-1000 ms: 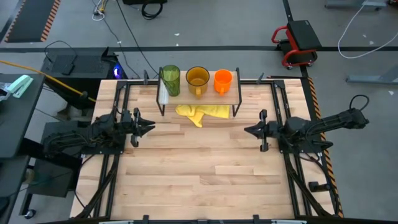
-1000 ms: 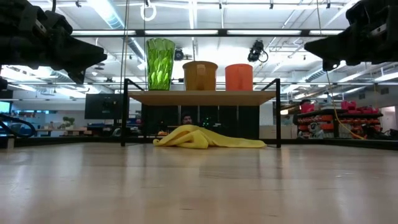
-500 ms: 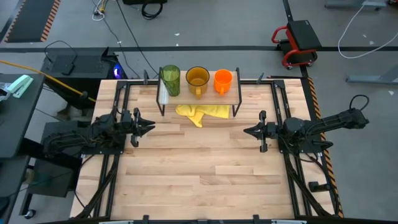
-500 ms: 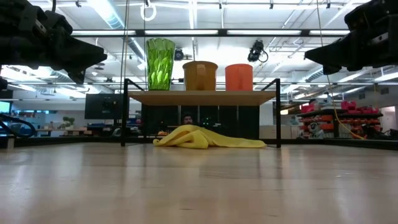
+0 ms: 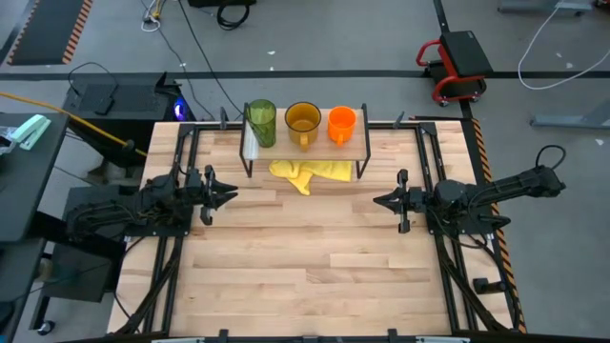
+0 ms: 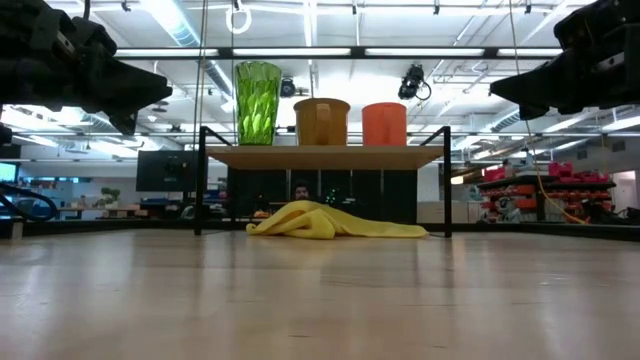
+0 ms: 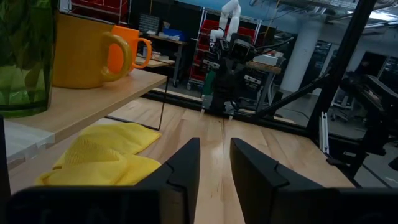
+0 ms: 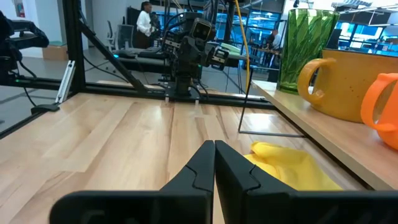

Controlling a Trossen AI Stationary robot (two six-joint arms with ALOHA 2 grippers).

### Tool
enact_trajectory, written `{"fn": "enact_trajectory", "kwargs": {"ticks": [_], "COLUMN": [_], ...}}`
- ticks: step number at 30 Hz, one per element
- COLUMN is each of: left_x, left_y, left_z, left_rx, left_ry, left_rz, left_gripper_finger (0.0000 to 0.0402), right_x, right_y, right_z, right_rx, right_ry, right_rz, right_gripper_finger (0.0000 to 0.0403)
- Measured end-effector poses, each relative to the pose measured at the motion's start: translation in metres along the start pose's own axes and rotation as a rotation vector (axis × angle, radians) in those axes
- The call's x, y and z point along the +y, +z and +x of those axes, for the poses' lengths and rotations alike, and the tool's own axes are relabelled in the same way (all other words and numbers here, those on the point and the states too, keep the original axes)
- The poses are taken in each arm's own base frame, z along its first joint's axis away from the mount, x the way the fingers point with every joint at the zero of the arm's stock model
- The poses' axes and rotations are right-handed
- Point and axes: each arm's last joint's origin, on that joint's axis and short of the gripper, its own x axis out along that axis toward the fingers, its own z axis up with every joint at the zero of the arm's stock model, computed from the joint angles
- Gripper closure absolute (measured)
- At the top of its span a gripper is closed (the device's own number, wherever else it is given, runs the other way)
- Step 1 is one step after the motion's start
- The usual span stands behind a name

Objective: Stack small to large cups/mugs on shelf
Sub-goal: Return to Home Position

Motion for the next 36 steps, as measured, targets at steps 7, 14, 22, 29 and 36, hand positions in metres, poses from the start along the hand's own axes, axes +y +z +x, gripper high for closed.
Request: {"fn": "enact_trajectory", "kwargs": {"ticks": [7,14,22,29,36], "left_x": [0.0000,0.0000,0.0000,0.0000,0.0000], "left_y": [0.0000,0.0000,0.0000,0.0000,0.0000], "left_z": [0.0000,0.0000,0.0000,0.0000,0.0000], "left_rx": [0.000,0.000,0.000,0.000,0.000], "left_ry": [0.000,-0.001,0.000,0.000,0.000], "left_rz": [0.000,0.000,0.000,0.000,0.000], "left_gripper_finger": [0.0302,0.0307,0.0301,0.0306,0.0304], "right_x": [0.0000,0.0000,0.0000,0.0000,0.0000], "right_y": [0.0000,0.0000,0.0000,0.0000,0.0000], "right_z": [0.0000,0.0000,0.0000,0.0000,0.0000], "right_rx": [0.000,0.000,0.000,0.000,0.000], "right_ry": [0.000,0.000,0.000,0.000,0.000], "right_rz": [0.000,0.000,0.000,0.000,0.000], "right_gripper_finger": [0.0385,0.0385,0.0385,0.0385,0.0385]}}
